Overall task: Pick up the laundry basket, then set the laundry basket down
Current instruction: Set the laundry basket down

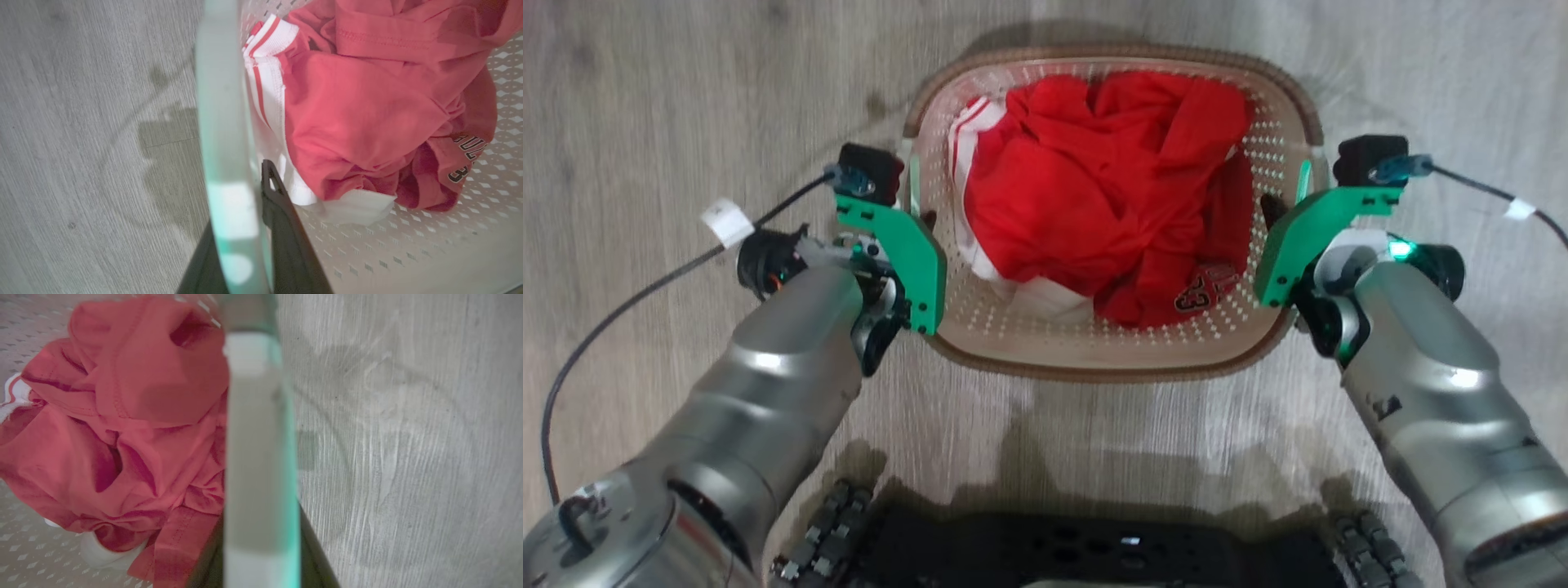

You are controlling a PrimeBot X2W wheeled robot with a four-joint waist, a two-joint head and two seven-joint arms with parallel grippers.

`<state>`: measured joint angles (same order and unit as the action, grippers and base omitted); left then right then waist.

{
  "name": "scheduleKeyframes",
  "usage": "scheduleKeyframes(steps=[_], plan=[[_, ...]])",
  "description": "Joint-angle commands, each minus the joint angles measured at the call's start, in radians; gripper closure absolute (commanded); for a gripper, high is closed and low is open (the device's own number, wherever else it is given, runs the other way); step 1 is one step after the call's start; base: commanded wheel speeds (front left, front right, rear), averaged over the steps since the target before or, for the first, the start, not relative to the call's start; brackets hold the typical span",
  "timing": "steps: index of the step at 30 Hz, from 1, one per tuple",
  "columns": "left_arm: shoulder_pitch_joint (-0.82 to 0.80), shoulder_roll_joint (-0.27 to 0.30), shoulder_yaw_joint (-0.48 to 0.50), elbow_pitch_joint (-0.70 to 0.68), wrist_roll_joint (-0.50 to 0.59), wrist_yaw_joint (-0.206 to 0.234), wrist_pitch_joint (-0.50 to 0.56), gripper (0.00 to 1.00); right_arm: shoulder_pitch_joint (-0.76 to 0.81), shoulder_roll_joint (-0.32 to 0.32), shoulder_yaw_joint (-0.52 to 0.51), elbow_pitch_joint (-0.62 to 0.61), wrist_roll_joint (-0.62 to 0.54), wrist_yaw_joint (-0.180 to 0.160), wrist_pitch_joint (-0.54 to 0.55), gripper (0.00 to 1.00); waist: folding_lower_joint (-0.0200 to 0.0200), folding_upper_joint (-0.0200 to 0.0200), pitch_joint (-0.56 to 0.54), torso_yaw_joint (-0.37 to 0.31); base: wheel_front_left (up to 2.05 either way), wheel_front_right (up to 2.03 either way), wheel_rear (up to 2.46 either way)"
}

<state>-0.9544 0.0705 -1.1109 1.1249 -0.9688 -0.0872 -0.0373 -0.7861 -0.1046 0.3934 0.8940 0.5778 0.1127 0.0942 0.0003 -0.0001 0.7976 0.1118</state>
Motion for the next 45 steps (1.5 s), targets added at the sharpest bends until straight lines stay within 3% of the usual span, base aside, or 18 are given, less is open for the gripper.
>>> scheduleKeyframes(steps=[1, 25, 26, 27, 28, 29, 45], plan=[[-0.011, -0.019, -0.007, -0.025, -0.004, -0.027, -0.014, 1.0, -0.009, 0.054, 0.037, -0.016, 0.02, 0.018, -0.023, 1.0, -0.0003, 0.0001, 0.043, 0.019, 0.0, 0.0, 0.0], [-0.04, -0.02, -0.113, -0.077, -0.119, 0.003, -0.067, 1.0, -0.114, 0.054, 0.183, 0.181, 0.127, 0.018, -0.141, 1.0, -0.0003, 0.0001, 0.088, 0.032, 0.0, 0.0, 0.0], [-0.042, -0.02, -0.115, -0.076, -0.124, 0.009, -0.068, 0.96, -0.119, 0.054, 0.185, 0.193, 0.127, 0.018, -0.142, 1.0, -0.0003, 0.0001, 0.089, 0.033, 0.0, 0.0, 0.0], [-0.046, -0.02, -0.119, -0.074, -0.126, 0.014, -0.07, 0.6, -0.126, 0.054, 0.185, 0.21, 0.125, 0.018, -0.143, 1.0, -0.0003, 0.0001, 0.09, 0.033, 0.0, 0.0, 0.0], [-0.05, -0.02, -0.122, -0.072, -0.127, 0.021, -0.074, 0.05, -0.134, 0.054, 0.187, 0.225, 0.12, 0.018, -0.146, 0.64, -0.0003, 0.0001, 0.091, 0.034, 0.0, 0.0, 0.0], [-0.054, -0.02, -0.124, -0.069, -0.13, 0.029, -0.079, 0.0, -0.139, 0.054, 0.186, 0.24, 0.121, 0.018, -0.143, 0.0, -0.0003, 0.0001, 0.092, 0.036, 0.0, 0.0, 0.0], [-0.06, -0.02, -0.152, -0.041, -0.167, 0.095, -0.115, 0.0, -0.147, 0.054, 0.224, 0.281, 0.205, 0.018, -0.155, 0.0, -0.0003, 0.0001, 0.081, 0.044, 0.0, 0.0, 0.0]])
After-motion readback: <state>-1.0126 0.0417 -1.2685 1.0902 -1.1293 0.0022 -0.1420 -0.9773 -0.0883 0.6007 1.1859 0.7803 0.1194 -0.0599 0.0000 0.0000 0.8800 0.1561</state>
